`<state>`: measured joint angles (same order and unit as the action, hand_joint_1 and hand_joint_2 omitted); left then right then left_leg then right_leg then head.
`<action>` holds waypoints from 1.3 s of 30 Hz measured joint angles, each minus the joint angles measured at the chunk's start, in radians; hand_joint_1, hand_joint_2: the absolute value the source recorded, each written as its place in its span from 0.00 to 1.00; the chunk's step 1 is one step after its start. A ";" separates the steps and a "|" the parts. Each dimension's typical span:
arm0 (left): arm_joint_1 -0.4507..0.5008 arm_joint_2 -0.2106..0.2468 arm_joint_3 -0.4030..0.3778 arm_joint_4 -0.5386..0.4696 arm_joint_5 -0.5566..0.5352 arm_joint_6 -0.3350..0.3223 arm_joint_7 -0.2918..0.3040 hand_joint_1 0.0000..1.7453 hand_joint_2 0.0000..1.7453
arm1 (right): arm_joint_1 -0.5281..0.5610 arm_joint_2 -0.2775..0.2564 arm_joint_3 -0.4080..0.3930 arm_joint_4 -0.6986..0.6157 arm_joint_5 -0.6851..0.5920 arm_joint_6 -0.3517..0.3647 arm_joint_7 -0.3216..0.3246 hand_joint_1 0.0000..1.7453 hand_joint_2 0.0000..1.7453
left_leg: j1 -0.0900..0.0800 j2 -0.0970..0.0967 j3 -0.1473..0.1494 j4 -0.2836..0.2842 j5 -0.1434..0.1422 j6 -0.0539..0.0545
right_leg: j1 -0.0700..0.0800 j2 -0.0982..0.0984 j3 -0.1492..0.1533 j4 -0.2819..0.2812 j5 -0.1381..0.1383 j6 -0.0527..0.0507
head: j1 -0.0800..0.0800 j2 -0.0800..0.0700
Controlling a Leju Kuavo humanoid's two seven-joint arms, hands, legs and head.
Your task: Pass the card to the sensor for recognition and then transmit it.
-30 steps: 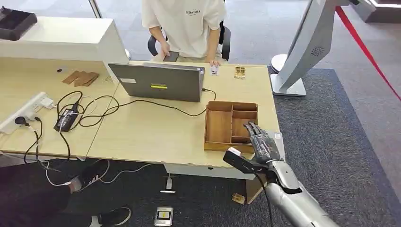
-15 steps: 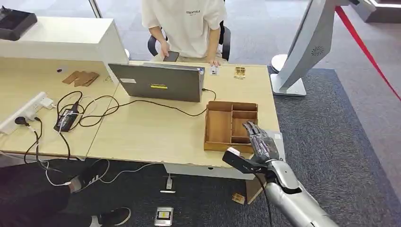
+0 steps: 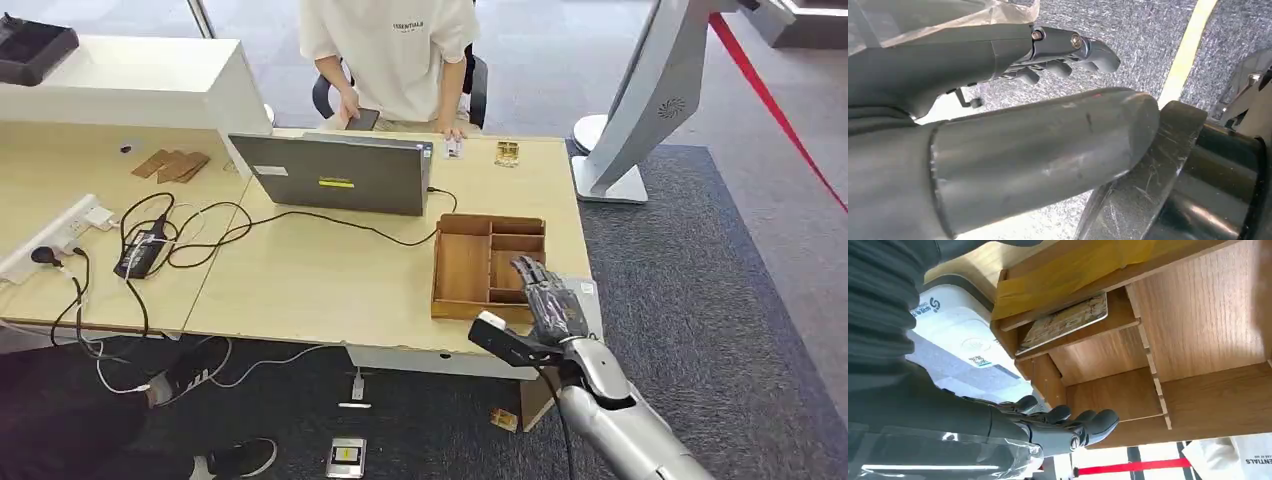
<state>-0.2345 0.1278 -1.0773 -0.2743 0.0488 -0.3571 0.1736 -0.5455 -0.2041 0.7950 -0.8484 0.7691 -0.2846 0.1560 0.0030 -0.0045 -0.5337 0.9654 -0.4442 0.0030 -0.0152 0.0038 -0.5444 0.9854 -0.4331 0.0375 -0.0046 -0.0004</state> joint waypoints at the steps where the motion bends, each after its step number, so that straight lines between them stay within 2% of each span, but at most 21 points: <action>1: 0.000 0.000 0.000 0.000 0.000 0.000 0.000 0.00 0.00 | 0.000 0.001 0.000 0.000 0.000 0.000 -0.001 0.00 1.00 | 0.000 0.000 0.000 0.000 0.000 0.000 | 0.000 0.000 0.000 0.000 0.000 0.000 | 0.000 0.000; 35: -0.006 -0.001 0.000 0.000 -0.003 0.000 0.000 0.00 0.00 | -0.001 0.013 0.000 -0.006 0.007 0.000 -0.010 0.01 1.00 | 0.000 0.000 0.000 0.000 0.000 0.000 | 0.000 0.000 0.000 0.000 0.000 0.000 | 0.000 0.000; 36: -0.006 -0.001 0.000 0.000 -0.003 0.000 0.000 0.00 0.00 | -0.001 0.014 0.000 -0.006 0.007 0.000 -0.010 0.59 1.00 | 0.000 0.000 0.000 0.000 0.000 0.000 | 0.000 0.000 0.000 0.000 0.000 0.000 | 0.000 0.000; 37: -0.006 -0.001 0.000 0.000 -0.003 0.000 0.000 0.00 0.00 | -0.001 0.014 0.000 -0.006 0.007 0.000 -0.010 0.94 1.00 | 0.000 0.000 0.000 0.000 0.000 0.000 | 0.000 0.000 0.000 0.000 0.000 0.000 | 0.000 0.000; 38: -0.006 -0.001 0.000 0.000 -0.003 0.000 0.000 0.00 0.00 | -0.001 0.014 0.000 -0.006 0.007 0.002 -0.010 1.00 1.00 | 0.000 0.000 0.000 0.000 0.000 0.000 | 0.000 0.000 0.000 0.000 0.000 0.000 | 0.000 0.000; 39: -0.006 -0.001 0.000 0.000 -0.003 0.000 0.000 0.00 0.00 | -0.001 0.014 0.000 -0.006 0.007 0.003 -0.010 1.00 1.00 | 0.000 0.000 0.000 0.000 0.000 0.000 | 0.000 0.000 0.000 0.000 0.000 0.000 | 0.000 0.000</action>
<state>-0.2403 0.1267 -1.0773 -0.2743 0.0458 -0.3571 0.1736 -0.5463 -0.1900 0.7954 -0.8541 0.7759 -0.2815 0.1465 0.0030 -0.0046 -0.5337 0.9653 -0.4441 0.0030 -0.0152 0.0038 -0.5443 0.9856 -0.4331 0.0374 -0.0046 -0.0004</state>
